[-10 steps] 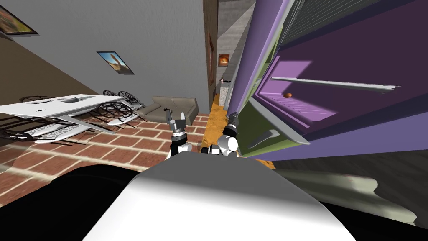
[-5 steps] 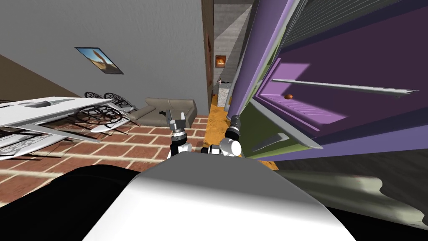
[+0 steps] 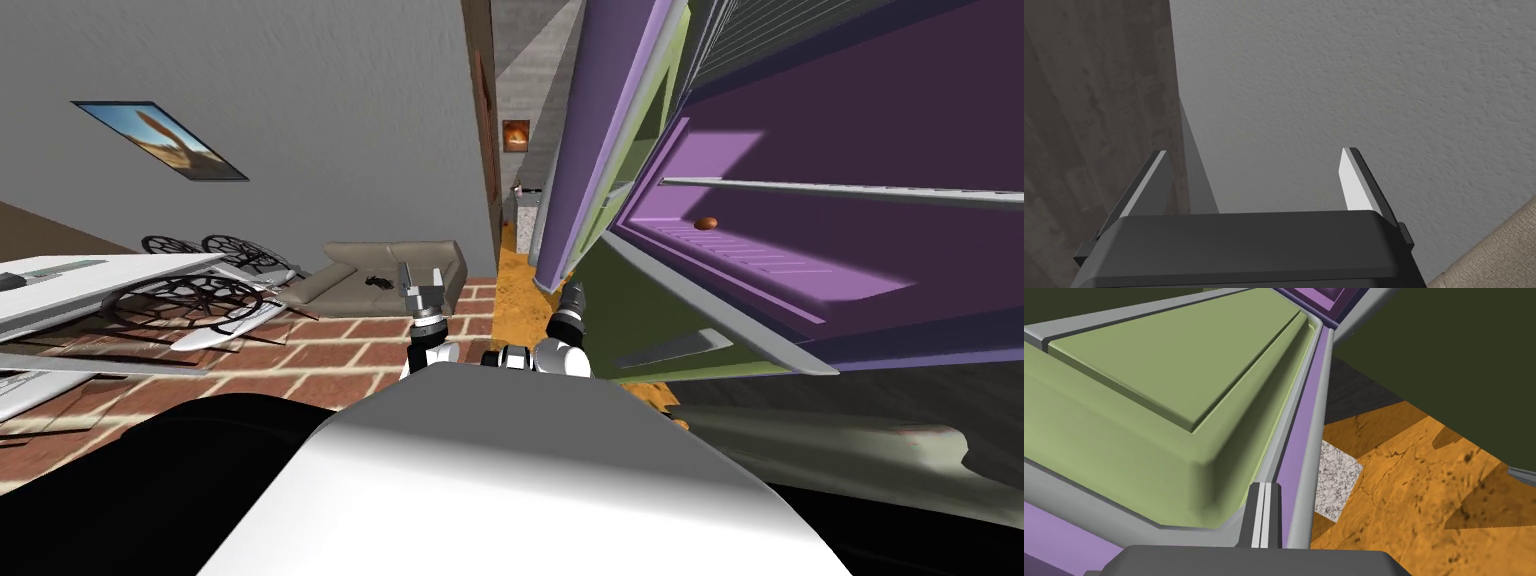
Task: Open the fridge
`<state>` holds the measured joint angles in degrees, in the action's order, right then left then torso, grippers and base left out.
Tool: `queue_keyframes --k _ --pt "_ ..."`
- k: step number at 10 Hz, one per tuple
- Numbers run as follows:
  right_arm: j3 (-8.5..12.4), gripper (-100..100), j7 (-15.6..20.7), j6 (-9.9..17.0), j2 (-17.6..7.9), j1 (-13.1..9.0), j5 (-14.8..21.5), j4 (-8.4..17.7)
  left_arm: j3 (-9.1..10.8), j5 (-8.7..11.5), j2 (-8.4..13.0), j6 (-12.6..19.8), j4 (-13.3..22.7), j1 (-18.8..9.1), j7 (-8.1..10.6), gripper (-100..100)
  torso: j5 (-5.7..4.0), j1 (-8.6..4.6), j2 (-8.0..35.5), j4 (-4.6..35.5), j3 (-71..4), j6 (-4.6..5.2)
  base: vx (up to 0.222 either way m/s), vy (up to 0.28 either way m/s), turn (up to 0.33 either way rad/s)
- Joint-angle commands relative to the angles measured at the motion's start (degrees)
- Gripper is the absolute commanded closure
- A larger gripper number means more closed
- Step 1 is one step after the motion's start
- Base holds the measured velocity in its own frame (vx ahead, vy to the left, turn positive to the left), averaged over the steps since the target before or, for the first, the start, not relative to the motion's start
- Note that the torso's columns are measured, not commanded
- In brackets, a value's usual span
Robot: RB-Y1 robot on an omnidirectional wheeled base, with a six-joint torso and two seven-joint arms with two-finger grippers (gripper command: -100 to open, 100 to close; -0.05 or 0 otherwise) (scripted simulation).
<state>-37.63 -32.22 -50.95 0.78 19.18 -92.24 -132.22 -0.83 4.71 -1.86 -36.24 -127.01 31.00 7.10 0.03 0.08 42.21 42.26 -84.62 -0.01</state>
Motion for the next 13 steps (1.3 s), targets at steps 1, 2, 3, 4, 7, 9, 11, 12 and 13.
queue_keyframes --k 1,2,3,4,7,9,11,12,13 --pt "0.7 100 -0.84 3.69 0.46 3.73 1.12 -3.29 0.0 0.0 0.0 0.0 0.0 -0.02 0.0 0 -0.04 -0.16 0.35 0.1 0.22 -0.01 0.149 0.24 -0.158" --pt "0.7 100 -0.84 4.7 0.46 5.12 1.12 -3.5 -0.01 0.0 -0.01 0.0 0.01 0.0 0.0 0 0.05 0.27 0.19 0.08 0.15 0.03 0.136 0.244 -0.164" --pt "0.7 100 -0.84 4.7 0.46 6.41 1.12 -3.5 -0.01 0.0 -0.01 0.0 0.0 -0.01 0.0 0 0.06 0.14 0.14 0.04 0.09 0.0 0.061 0.097 -0.021" --pt "0.7 100 -0.84 4.7 0.46 6.87 1.12 -3.5 0.0 0.0 0.0 0.0 0.0 -0.02 0.0 0 -0.11 -0.43 0.25 0.07 0.15 0.0 0.019 0.006 0.022" --pt "1.36 100 -1.96 8.33 0.75 10.77 2.39 -6.32 0.0 0.0 0.0 0.0 0.0 -0.01 0.0 0 0.08 0.28 -0.18 -0.05 -0.11 0.0 0.112 0.146 -0.12" --pt "2.01 100 -3.07 11.07 1.03 13.1 3.67 -9.15 0.01 0.0 0.01 0.0 0.0 -0.02 0.0 0 -0.11 -0.38 0.28 0.08 0.17 0.01 0.093 0.1 -0.09" --pt "2.01 100 -3.07 11.95 1.03 15.44 3.67 -9.15 0.0 0.0 0.0 0.0 0.0 -0.01 0.0 0 0.06 0.19 -0.08 -0.03 -0.06 0.0 0.099 0.164 -0.081" --pt "2.01 100 -3.07 11.95 1.03 16.38 3.67 -9.15 0.0 0.0 0.0 0.0 0.0 -0.02 0.0 0 -0.03 -0.16 0.24 0.06 0.14 -0.01 -0.002 0.04 0.025" --pt "2.01 100 -3.07 11.95 1.03 16.63 3.67 -9.15 0.01 0.0 0.01 0.01 0.0 -0.03 0.0 0 -0.13 -0.46 0.39 0.12 0.26 0.01 -0.019 -0.004 0.004"
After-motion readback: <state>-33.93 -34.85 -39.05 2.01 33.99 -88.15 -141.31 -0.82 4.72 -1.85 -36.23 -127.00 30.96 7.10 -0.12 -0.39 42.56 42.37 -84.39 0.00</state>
